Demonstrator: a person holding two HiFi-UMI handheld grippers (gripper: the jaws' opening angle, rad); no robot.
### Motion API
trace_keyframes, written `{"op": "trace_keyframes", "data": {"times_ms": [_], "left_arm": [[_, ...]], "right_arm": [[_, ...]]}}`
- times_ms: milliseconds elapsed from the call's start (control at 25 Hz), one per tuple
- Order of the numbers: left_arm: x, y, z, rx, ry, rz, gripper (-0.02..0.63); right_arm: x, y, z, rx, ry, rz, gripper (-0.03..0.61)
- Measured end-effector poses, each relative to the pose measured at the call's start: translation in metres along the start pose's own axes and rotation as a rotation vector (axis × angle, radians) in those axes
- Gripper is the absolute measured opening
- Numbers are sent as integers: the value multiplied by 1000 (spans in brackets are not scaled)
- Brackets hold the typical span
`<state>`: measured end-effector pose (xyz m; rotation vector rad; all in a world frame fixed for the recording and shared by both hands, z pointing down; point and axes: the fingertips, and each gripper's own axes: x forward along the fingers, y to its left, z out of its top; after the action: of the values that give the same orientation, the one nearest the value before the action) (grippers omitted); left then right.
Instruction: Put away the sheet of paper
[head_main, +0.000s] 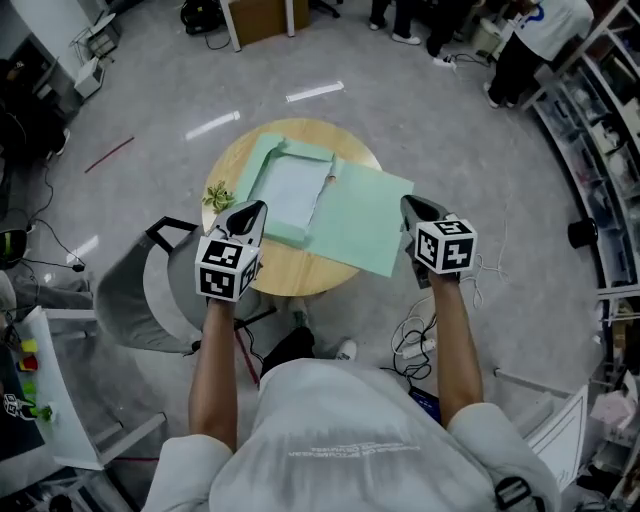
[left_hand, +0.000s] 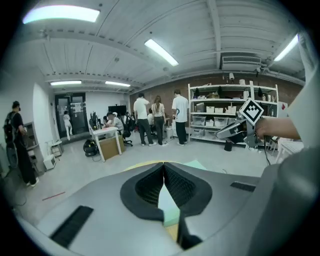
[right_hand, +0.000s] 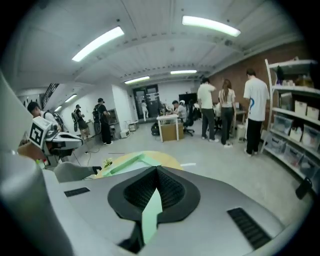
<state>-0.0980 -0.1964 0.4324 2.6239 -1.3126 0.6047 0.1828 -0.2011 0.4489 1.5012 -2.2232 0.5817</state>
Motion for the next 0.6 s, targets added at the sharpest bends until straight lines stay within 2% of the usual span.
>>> {"op": "trace_keyframes", "data": {"times_ms": [280,600], "left_arm": [[-54,-42,81,123,-158,73,18],[-107,-91,134,215,-260,103,18]], "right_arm": [[-105,11,61,-201,-178,-28,28],[-190,41,101,-369,-311,6,28]]}}
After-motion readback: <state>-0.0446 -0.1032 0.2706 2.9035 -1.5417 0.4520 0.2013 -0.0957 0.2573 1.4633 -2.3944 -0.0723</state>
